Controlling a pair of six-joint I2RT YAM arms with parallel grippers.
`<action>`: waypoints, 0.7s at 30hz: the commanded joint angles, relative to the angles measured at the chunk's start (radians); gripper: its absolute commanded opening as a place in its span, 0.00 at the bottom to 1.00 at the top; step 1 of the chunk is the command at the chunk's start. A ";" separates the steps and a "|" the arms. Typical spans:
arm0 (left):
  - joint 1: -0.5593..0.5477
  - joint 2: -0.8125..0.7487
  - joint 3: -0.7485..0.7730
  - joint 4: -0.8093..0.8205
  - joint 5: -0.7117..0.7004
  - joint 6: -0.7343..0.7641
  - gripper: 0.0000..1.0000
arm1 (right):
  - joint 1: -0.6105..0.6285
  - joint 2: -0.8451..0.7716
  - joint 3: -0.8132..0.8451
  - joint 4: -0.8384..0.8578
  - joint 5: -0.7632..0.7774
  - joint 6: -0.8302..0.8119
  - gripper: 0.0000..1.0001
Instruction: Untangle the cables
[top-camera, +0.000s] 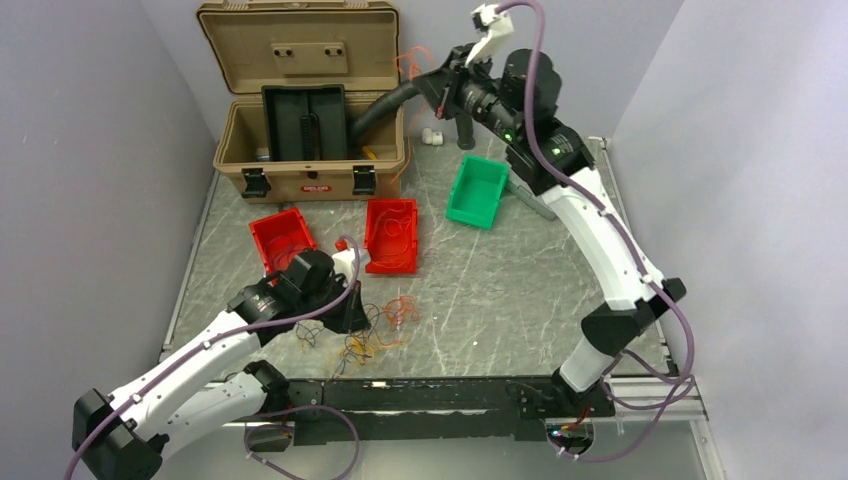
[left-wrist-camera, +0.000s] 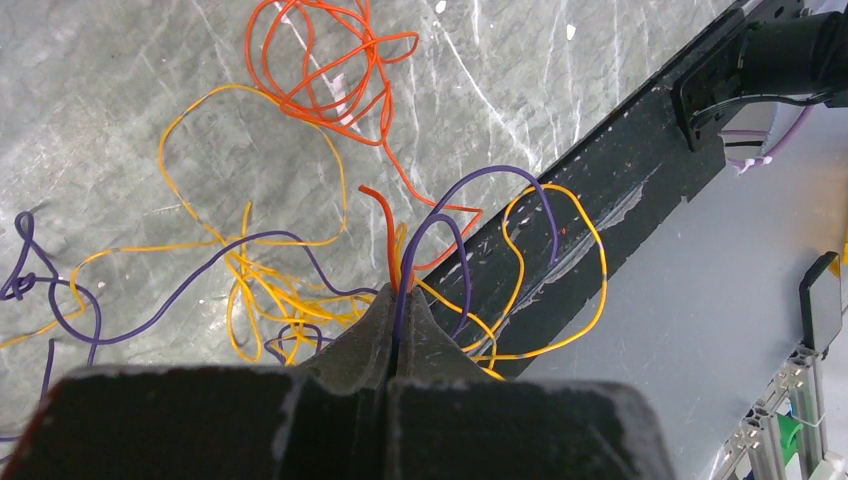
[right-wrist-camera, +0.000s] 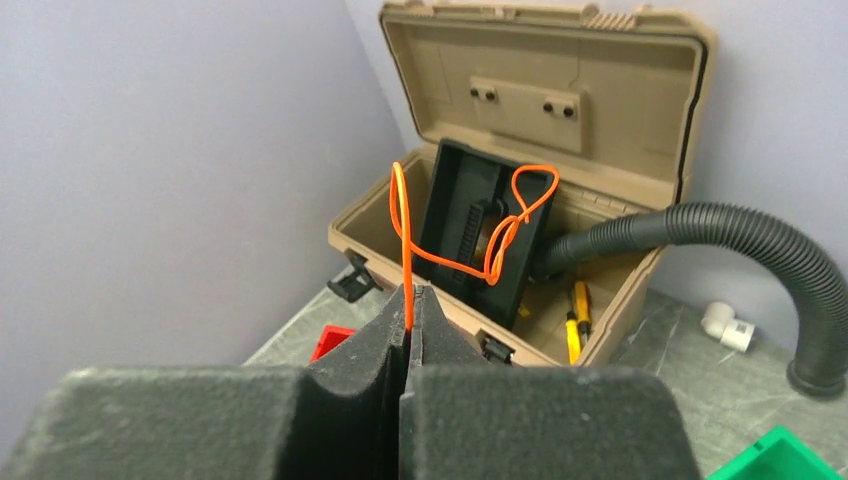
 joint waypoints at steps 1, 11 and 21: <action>-0.003 -0.026 0.036 -0.023 -0.038 0.004 0.00 | 0.005 0.055 -0.002 0.043 -0.043 0.010 0.00; -0.002 -0.028 0.028 -0.026 -0.049 0.012 0.00 | 0.011 0.049 -0.251 0.161 -0.035 0.022 0.00; -0.004 -0.034 0.018 -0.030 -0.048 0.020 0.00 | 0.024 0.037 -0.518 0.258 -0.077 -0.002 0.00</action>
